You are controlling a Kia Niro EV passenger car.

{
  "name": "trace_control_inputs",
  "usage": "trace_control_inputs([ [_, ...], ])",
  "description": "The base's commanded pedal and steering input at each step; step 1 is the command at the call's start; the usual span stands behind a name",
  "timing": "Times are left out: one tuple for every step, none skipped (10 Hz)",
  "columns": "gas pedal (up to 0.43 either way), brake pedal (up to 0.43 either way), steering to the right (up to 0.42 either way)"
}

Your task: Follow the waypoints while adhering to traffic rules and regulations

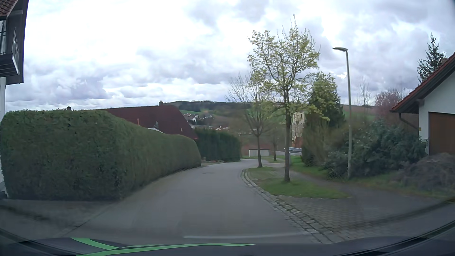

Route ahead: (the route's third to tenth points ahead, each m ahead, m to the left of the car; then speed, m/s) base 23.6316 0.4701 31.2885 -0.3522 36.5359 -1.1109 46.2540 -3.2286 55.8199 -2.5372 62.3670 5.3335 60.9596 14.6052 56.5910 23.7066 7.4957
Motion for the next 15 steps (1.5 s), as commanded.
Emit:
trace_control_inputs([
  [0.000,0.201,-0.060],
  [0.000,0.207,-0.041],
  [0.000,0.213,-0.024],
  [0.000,0.213,-0.009],
  [0.000,0.220,-0.001],
  [0.000,0.220,0.005],
  [0.000,0.226,0.007],
  [0.000,0.226,0.008],
  [0.000,0.226,0.008],
  [0.000,0.232,0.008],
  [0.000,0.238,0.010],
  [0.000,0.238,0.013],
  [0.000,0.244,0.019],
  [0.000,0.244,0.025],
  [0.000,0.244,0.031],
])
